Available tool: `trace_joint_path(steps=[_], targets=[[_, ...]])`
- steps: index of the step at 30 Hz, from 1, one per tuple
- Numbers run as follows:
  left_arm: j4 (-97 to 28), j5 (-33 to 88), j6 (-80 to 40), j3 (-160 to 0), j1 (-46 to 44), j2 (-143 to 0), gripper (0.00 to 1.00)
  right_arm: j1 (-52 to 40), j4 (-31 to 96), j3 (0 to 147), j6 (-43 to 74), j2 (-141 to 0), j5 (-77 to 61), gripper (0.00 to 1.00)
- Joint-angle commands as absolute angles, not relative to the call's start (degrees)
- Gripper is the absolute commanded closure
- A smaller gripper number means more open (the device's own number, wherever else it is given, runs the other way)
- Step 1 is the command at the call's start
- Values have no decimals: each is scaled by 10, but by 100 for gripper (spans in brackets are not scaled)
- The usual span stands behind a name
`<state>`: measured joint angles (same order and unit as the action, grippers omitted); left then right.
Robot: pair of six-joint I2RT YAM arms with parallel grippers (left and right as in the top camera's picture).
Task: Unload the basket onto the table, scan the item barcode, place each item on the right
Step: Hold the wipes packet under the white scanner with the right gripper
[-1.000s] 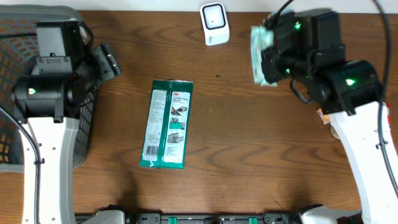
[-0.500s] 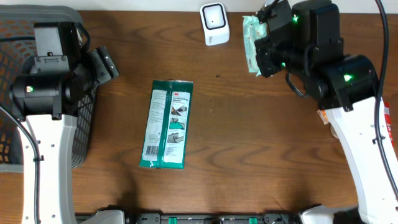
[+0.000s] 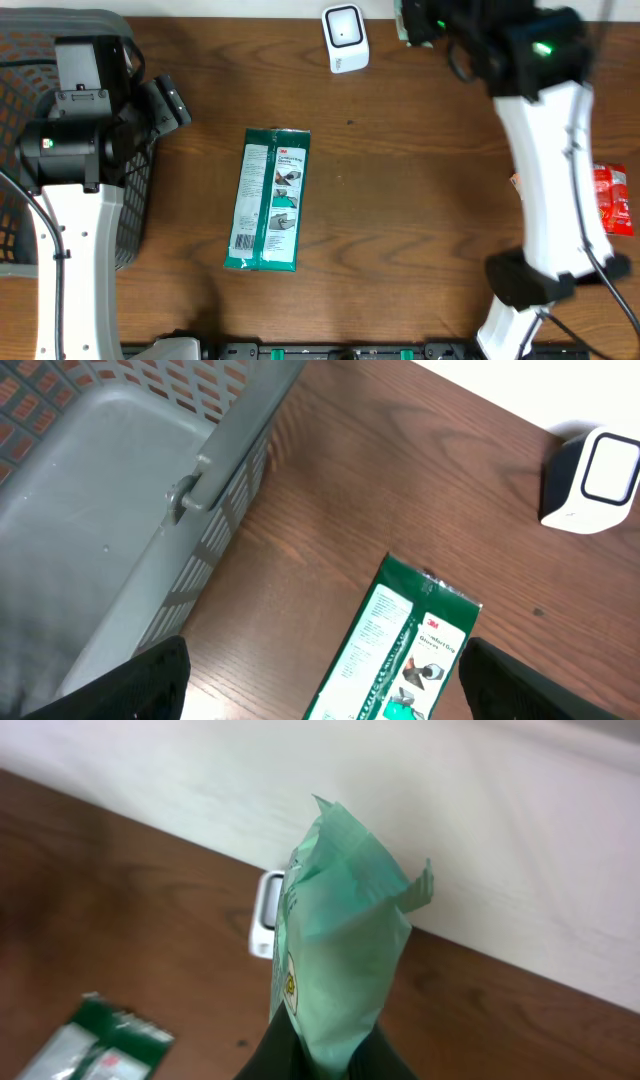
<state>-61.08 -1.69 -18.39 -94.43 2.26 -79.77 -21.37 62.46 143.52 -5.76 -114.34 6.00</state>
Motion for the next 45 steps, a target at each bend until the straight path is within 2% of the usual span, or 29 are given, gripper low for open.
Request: trace_joint_path(steps=[1,13,19,32,38,45], targets=[[-611,-22,-187,-948,26,-801,14,-234,584,1438,-97,-1208,143,99],[-611,-22,-187,-948,26,-801,14,-285,372,1438,-231,-1369,254,99],[-611,-22,-187,-948,26,-801,13,-302,262,1438,-339,-1444,382,99],[-611,-22,-187,-948,26,-801,13,-309,41,1438,-529,-1560,401,99],[-611,-22,-187,-948,26,-801,13,-309,28,1435,-538,-1576,393,99],[-611,-22,-187,-948,26,-801,13,-313,58,1432,-485,-1579,340,99]])
